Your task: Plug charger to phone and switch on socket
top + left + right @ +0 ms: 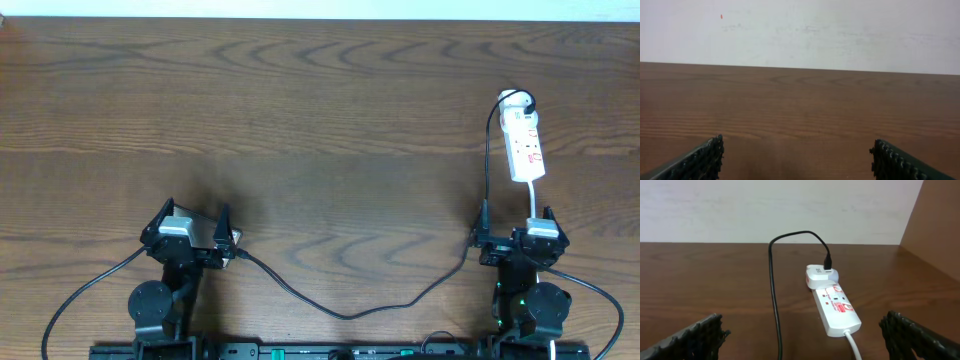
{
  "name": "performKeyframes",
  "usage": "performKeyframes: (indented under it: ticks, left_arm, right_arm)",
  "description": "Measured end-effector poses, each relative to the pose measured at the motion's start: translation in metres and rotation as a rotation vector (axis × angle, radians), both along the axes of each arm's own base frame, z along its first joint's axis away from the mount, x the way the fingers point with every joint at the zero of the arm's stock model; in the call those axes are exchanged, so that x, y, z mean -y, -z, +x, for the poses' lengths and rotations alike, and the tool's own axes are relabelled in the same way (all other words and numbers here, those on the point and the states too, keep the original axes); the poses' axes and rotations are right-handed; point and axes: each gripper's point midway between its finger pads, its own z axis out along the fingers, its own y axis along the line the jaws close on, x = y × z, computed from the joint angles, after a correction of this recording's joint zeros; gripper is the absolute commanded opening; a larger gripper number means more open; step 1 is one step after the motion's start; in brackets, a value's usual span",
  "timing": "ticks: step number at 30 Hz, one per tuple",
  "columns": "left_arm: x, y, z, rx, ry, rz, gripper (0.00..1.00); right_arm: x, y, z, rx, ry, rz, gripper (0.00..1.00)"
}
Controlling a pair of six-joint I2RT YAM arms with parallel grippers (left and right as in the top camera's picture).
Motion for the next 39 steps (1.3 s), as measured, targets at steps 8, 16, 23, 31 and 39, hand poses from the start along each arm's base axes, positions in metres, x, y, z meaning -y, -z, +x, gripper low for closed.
performKeyframes:
  ticks: [8,16,23,31,39]
  left_arm:
    - [0.000,0.000,0.000,0.000,0.000,0.000,0.93]
    - [0.000,0.000,0.000,0.000,0.000,0.000,0.93]
    - [0.000,0.000,0.000,0.000,0.000,0.000,0.93]
    - [0.000,0.000,0.000,0.000,0.000,0.000,0.93]
    - [0.000,0.000,0.000,0.000,0.000,0.000,0.93]
  right_arm:
    - [-0.004,0.000,0.000,-0.004,-0.023,-0.036,0.99]
    - [-0.005,0.000,0.001,-0.006,-0.034,-0.053,0.99]
    - [-0.005,0.000,0.001,-0.007,-0.033,-0.060,0.99]
    - [0.008,0.000,-0.001,-0.008,0.022,-0.060,0.99]
    - [0.019,0.000,-0.003,-0.010,0.066,-0.060,0.99]
